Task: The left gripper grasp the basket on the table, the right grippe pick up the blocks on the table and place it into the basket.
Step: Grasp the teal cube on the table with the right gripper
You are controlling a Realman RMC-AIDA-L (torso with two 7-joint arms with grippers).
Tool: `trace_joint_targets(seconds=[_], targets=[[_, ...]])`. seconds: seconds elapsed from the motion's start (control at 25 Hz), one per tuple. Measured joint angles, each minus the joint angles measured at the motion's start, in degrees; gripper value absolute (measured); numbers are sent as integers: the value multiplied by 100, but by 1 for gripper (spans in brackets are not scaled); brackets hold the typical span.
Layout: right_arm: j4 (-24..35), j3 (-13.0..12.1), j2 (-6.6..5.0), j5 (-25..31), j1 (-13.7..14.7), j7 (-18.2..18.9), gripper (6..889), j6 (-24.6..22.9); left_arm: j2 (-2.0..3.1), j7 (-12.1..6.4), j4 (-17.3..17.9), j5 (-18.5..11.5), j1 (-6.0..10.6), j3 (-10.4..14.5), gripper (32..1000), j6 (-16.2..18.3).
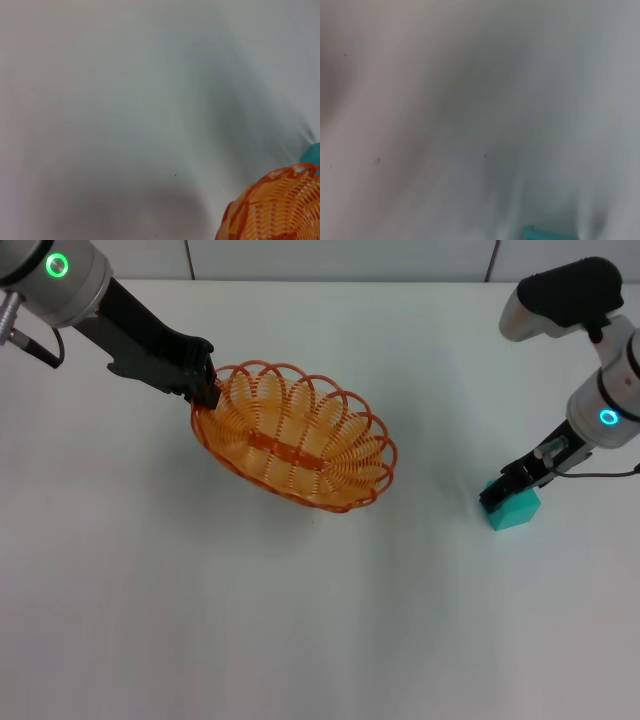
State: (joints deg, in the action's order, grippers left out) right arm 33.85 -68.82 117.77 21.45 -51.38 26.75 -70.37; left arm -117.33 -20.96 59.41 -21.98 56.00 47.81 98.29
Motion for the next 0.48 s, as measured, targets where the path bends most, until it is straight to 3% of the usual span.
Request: trace_joint_targets(seconds=[0.48], targets=[[-206,-9,0,-35,5,28,739,213,0,-38,0,1,-18,0,94,-14]])
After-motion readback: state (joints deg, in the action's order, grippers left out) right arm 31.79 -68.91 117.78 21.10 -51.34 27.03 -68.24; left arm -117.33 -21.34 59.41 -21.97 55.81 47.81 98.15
